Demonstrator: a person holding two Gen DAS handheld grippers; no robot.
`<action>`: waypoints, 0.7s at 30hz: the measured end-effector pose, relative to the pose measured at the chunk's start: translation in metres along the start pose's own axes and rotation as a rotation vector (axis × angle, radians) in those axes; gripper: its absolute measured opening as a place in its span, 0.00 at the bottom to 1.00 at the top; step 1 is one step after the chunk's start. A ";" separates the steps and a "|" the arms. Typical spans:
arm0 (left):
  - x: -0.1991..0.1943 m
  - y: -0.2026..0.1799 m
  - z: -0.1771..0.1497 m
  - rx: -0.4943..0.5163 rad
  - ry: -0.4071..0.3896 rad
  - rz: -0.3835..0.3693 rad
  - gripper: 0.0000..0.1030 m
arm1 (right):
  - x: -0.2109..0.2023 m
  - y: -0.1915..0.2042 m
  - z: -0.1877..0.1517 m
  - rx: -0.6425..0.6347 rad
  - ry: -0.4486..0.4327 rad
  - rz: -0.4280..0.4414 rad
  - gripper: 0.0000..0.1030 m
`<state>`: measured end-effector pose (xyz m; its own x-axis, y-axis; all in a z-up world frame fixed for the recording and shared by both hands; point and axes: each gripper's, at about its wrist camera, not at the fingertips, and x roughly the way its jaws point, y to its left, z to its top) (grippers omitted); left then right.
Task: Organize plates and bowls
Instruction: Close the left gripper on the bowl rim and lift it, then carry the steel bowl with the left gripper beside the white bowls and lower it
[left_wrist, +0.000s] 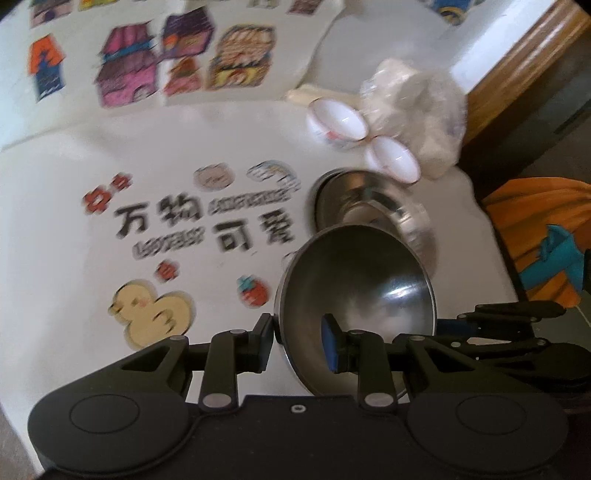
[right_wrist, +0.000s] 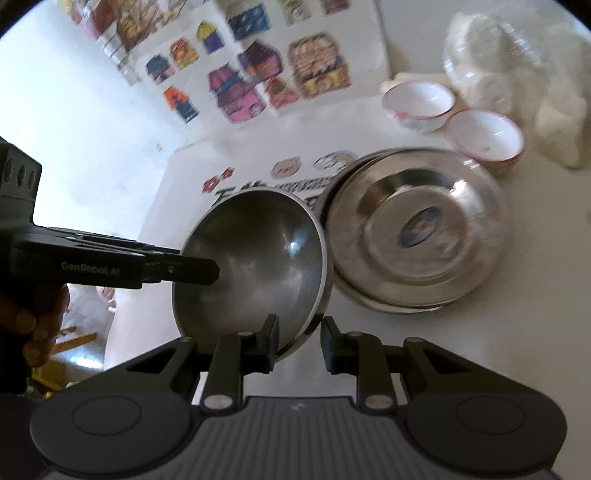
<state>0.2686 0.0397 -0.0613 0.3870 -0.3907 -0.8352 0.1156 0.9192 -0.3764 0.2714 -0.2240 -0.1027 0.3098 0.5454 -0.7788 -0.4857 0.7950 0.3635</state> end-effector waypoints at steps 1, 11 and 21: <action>0.002 -0.004 0.003 0.007 -0.006 -0.012 0.28 | -0.005 -0.004 0.000 0.008 -0.010 -0.010 0.26; 0.038 -0.065 0.032 0.084 -0.003 -0.083 0.28 | -0.037 -0.067 -0.004 0.118 -0.051 -0.056 0.26; 0.092 -0.147 0.052 0.107 0.047 -0.137 0.28 | -0.077 -0.149 -0.011 0.165 -0.023 -0.106 0.26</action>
<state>0.3351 -0.1286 -0.0620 0.3178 -0.5123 -0.7979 0.2620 0.8562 -0.4454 0.3107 -0.3873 -0.1025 0.3720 0.4608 -0.8058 -0.3095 0.8800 0.3604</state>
